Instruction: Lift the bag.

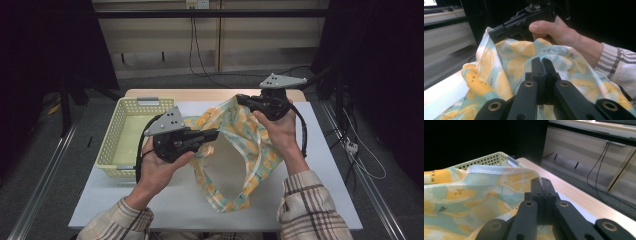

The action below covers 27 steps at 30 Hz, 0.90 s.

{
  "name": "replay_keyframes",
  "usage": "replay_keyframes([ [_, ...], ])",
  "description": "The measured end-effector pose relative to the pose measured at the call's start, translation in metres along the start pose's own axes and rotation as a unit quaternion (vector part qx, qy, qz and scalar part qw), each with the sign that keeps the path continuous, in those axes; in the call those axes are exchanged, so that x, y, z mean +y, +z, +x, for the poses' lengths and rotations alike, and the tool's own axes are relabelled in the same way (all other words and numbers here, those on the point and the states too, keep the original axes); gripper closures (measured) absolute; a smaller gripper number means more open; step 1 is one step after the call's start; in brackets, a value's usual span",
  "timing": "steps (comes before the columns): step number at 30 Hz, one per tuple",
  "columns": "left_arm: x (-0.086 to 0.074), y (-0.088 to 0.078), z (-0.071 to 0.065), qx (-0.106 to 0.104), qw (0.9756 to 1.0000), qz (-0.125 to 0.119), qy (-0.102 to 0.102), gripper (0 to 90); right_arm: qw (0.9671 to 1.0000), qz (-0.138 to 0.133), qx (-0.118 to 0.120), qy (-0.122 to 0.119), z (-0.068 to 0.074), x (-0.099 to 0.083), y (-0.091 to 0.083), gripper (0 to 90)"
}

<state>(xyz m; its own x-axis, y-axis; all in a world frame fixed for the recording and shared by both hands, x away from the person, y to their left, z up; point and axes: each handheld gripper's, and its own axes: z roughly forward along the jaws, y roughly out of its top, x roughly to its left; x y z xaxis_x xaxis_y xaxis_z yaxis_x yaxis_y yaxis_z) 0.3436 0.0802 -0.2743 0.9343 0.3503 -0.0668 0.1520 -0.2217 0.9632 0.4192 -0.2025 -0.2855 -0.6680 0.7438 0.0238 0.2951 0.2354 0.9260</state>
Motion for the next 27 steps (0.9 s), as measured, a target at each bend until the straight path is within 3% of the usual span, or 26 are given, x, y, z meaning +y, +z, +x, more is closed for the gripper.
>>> replay_keyframes([
  [15,0.03,-0.025,-0.001,-0.012,0.9988,-0.047,0.011,90.0,0.9988,-0.011,-0.043,-0.02,-0.018,0.048,-0.015,90.0],
  [27,0.065,-0.044,0.0,-0.014,0.9961,-0.083,0.024,90.0,0.9967,-0.014,-0.079,-0.014,-0.039,0.08,-0.018,90.0],
])
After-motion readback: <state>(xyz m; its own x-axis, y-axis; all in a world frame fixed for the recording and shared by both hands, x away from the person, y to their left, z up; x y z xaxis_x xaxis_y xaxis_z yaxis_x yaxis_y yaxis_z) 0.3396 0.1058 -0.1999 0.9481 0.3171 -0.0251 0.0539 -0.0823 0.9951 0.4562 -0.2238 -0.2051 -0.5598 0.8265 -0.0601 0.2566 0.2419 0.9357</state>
